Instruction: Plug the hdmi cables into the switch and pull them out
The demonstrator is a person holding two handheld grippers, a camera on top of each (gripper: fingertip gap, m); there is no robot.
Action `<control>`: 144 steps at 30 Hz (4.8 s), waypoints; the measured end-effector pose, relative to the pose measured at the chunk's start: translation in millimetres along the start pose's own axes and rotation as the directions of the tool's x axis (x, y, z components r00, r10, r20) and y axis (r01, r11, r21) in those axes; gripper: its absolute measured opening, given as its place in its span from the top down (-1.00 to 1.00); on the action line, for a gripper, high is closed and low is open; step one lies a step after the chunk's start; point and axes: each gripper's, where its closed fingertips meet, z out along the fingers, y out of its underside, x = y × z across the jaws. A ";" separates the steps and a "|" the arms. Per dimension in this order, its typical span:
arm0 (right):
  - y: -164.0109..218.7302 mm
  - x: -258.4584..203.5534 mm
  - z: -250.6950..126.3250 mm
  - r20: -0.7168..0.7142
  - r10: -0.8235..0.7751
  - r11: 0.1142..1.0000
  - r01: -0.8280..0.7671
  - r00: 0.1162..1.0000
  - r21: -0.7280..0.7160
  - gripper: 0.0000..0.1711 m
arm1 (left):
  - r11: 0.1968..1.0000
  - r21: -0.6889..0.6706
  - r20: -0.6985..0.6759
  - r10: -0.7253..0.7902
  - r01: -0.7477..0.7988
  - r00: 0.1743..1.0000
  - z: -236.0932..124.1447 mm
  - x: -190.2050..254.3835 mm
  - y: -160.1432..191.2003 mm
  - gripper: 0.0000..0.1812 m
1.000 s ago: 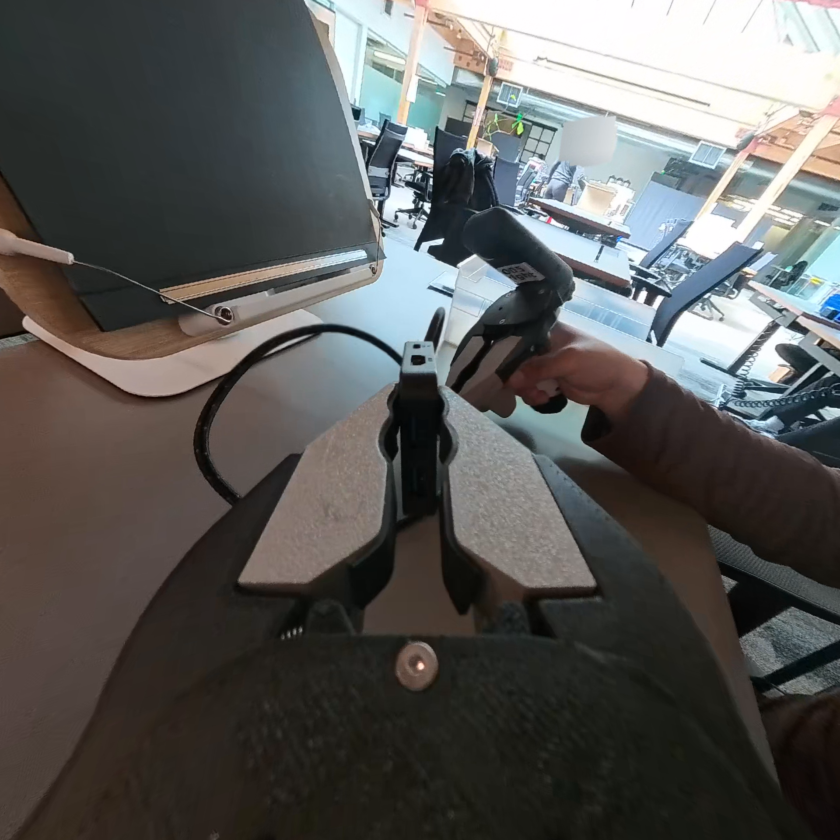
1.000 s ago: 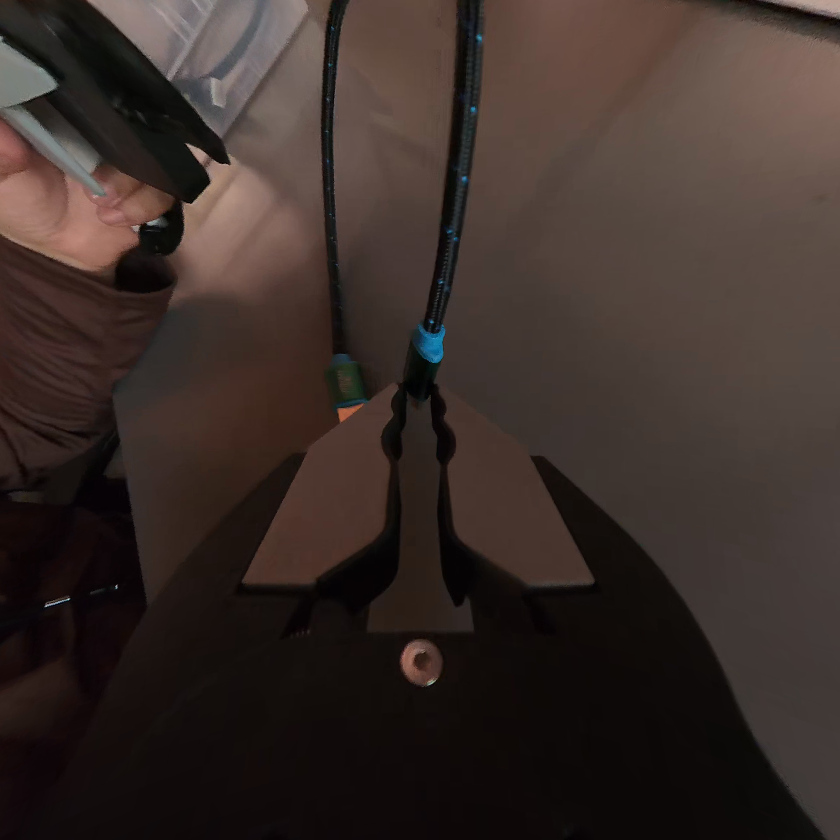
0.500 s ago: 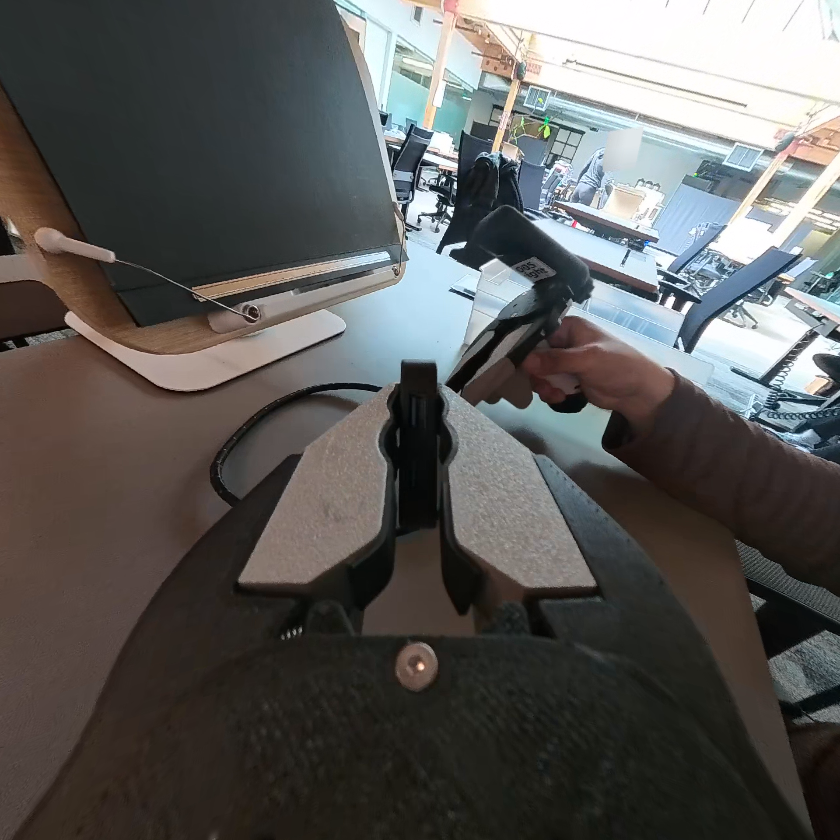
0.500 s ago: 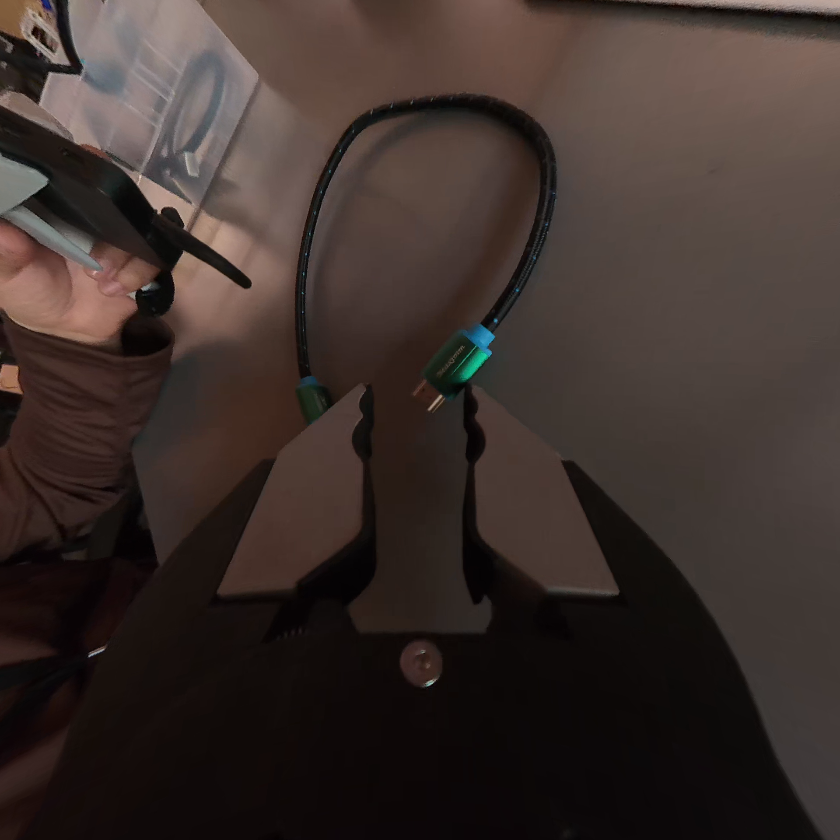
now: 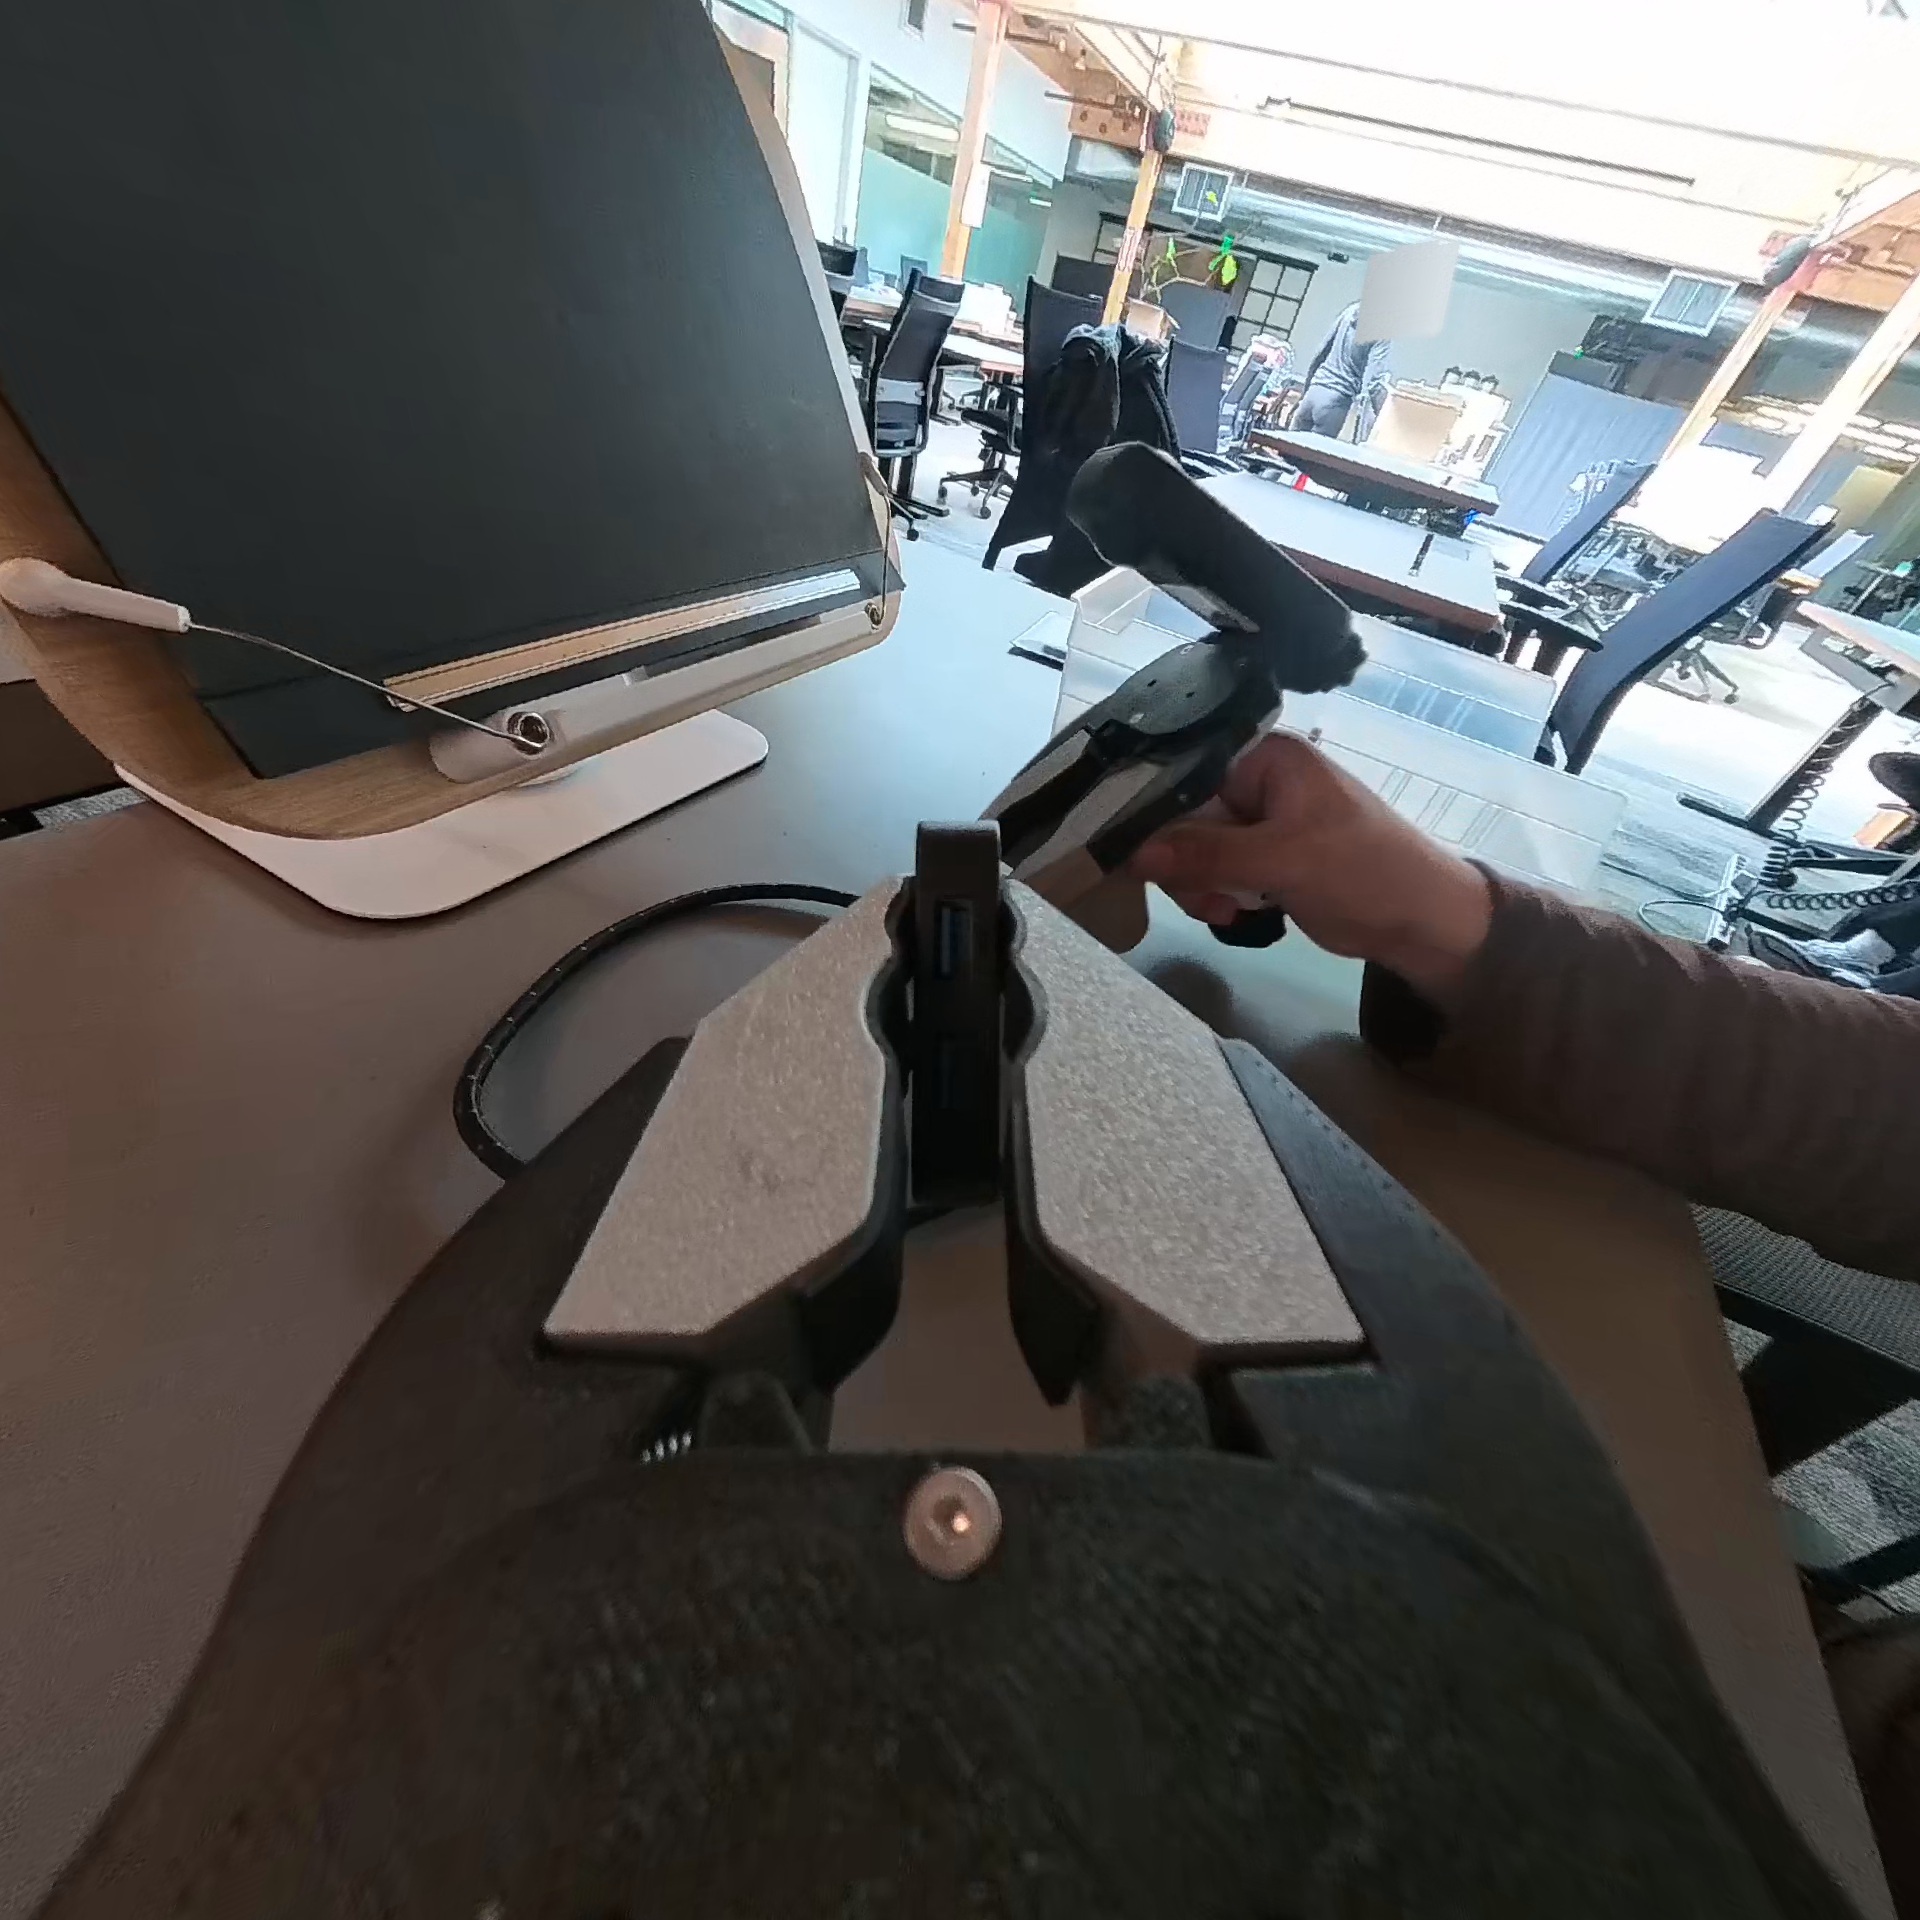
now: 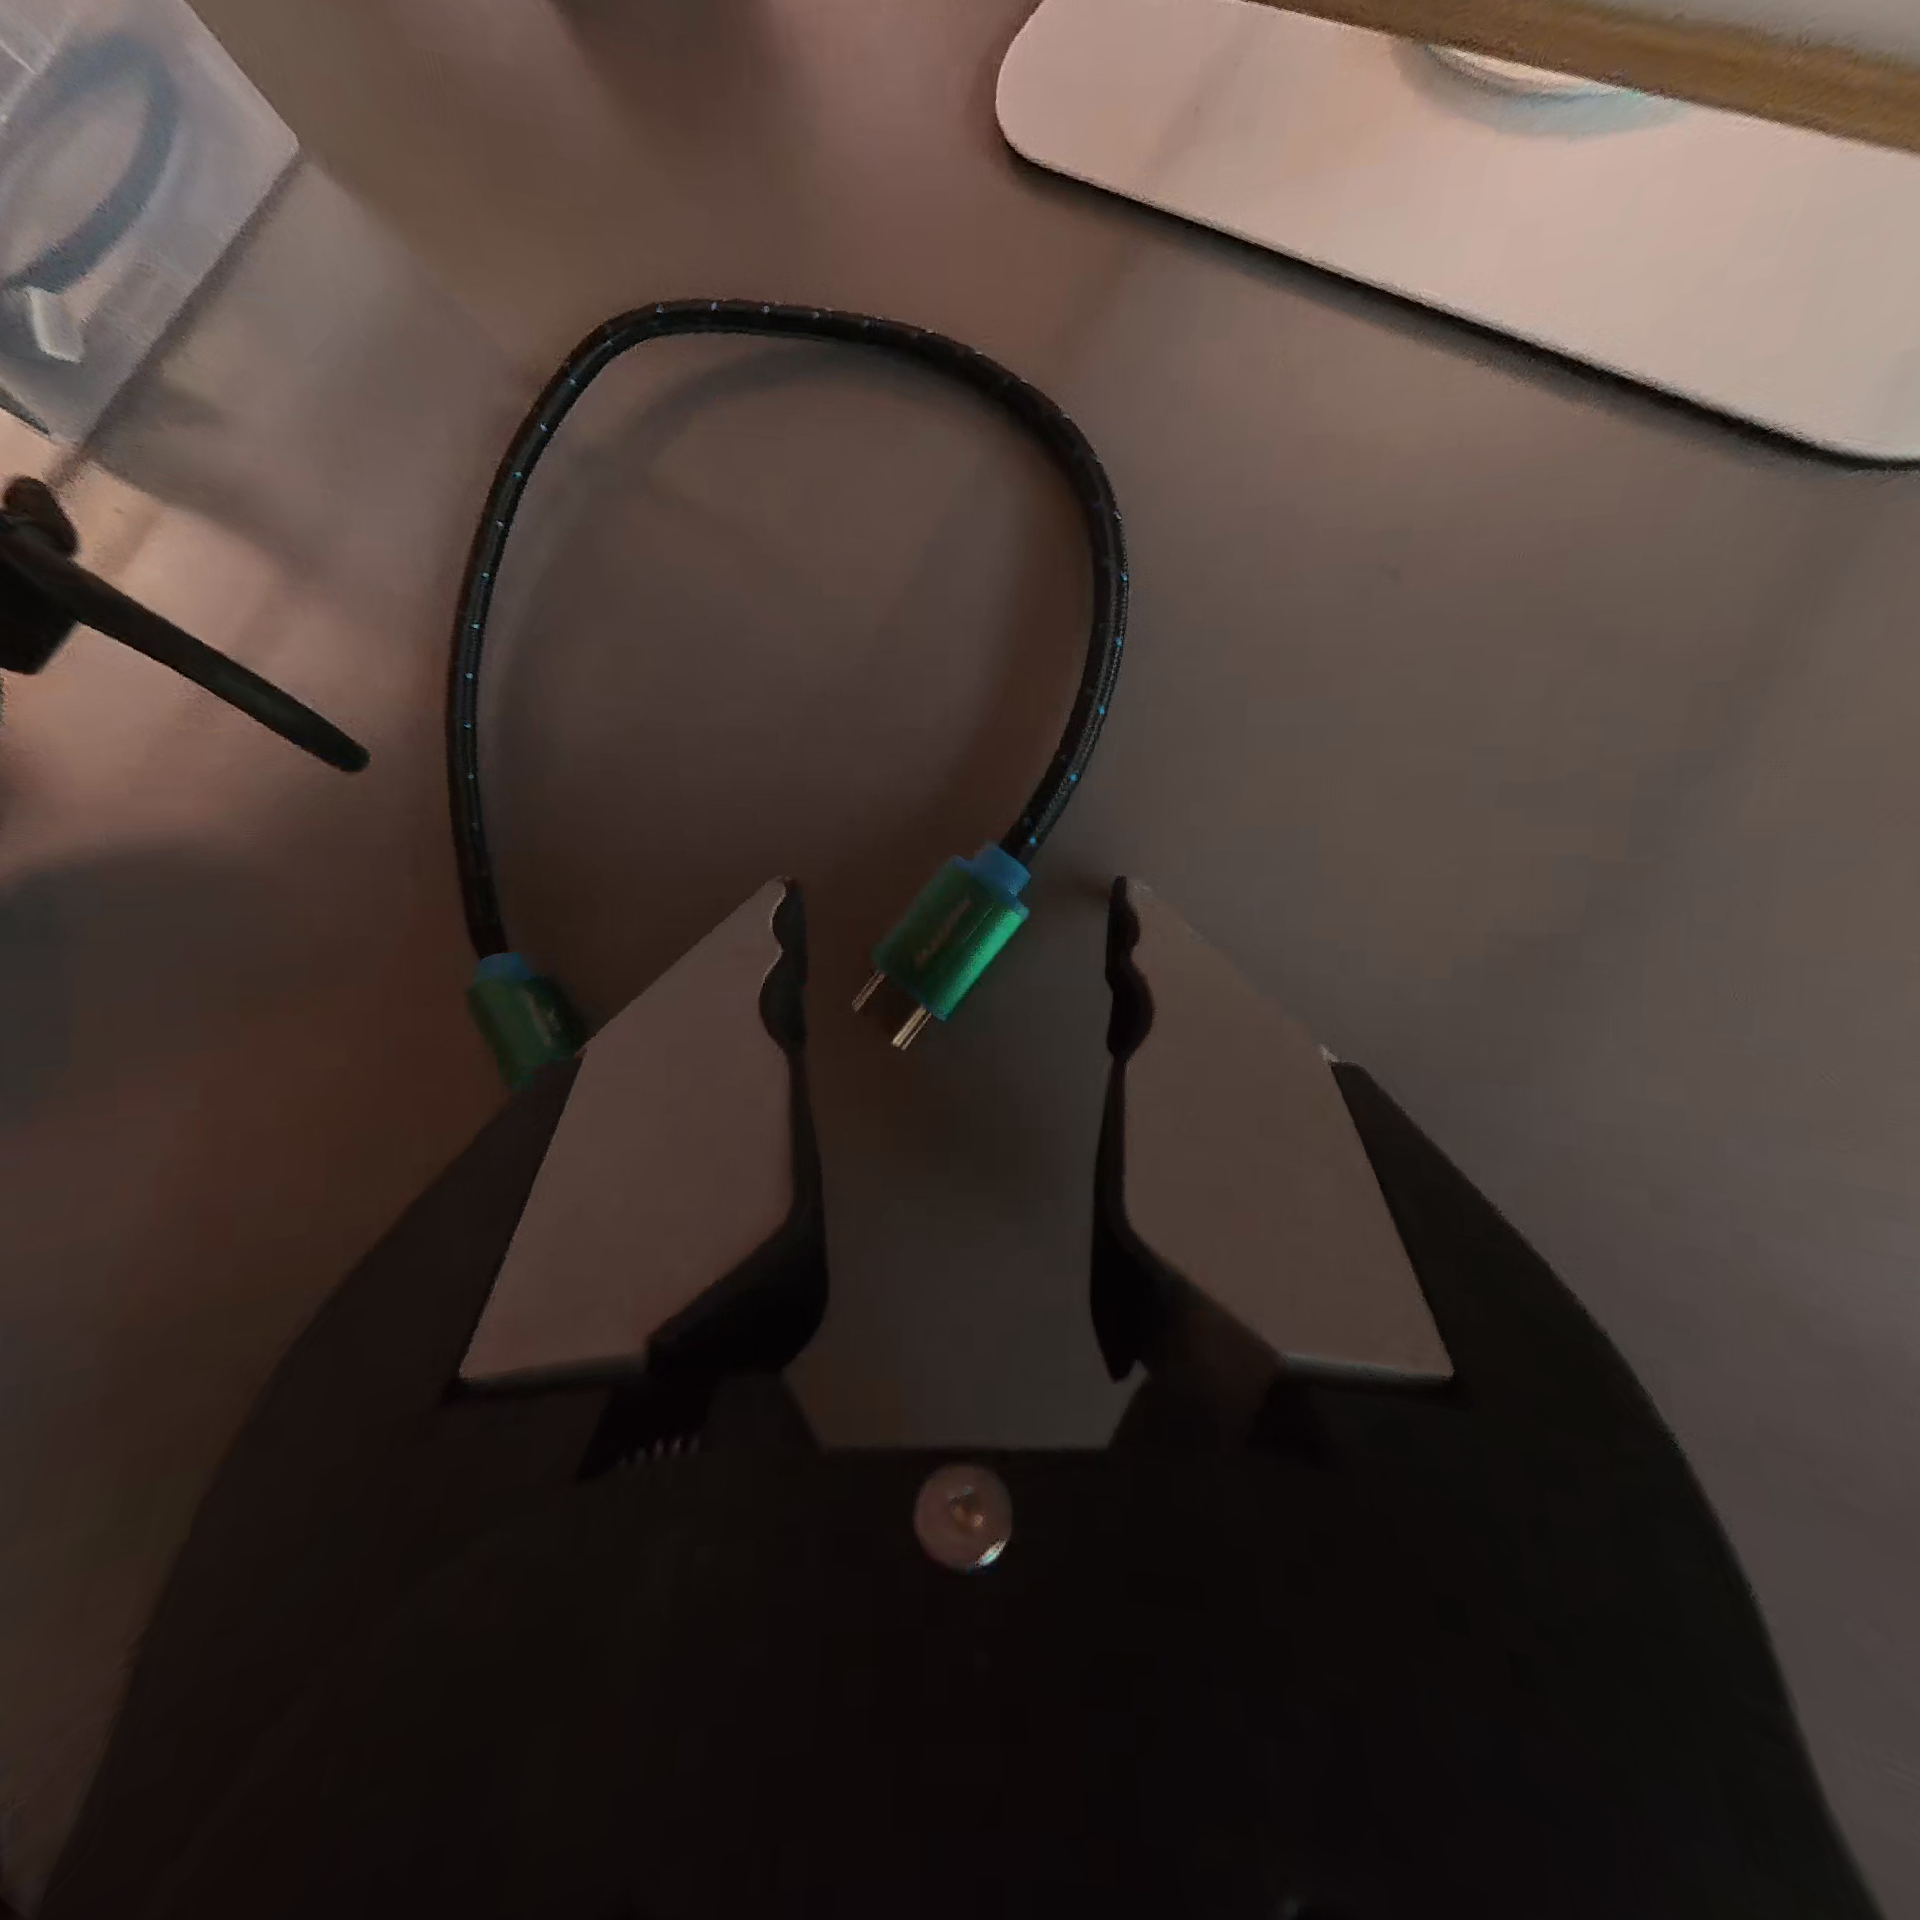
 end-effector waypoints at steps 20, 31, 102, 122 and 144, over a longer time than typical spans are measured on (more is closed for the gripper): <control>4.9 3.8 7.4 -0.208 -0.239 0.971 0.232 0.949 -0.057 0.76 | 1.000 -0.010 0.004 0.006 -0.006 1.000 1.9 0.2 2.6 0.88; -34.2 9.5 -34.8 -0.376 -0.287 0.931 0.349 0.881 0.107 0.84 | 0.996 0.093 0.065 0.003 -0.009 0.998 -13.5 -11.3 -17.6 0.88; 158.4 130.7 -309.6 -0.410 -0.544 0.770 0.240 0.732 -0.591 1.00 | 0.994 0.110 -0.123 0.027 -0.014 0.992 -13.5 21.6 -24.3 0.88; -0.7 -168.8 -106.0 0.183 -0.531 0.841 0.487 0.827 0.237 0.61 | 0.991 0.098 -0.548 0.135 -0.097 0.825 -7.7 114.3 -6.4 0.88; -23.6 116.4 -249.6 -0.646 -0.344 0.938 0.279 0.682 -0.205 0.88 | 0.974 0.106 -0.223 0.222 -0.202 0.949 2.0 69.3 -13.1 1.00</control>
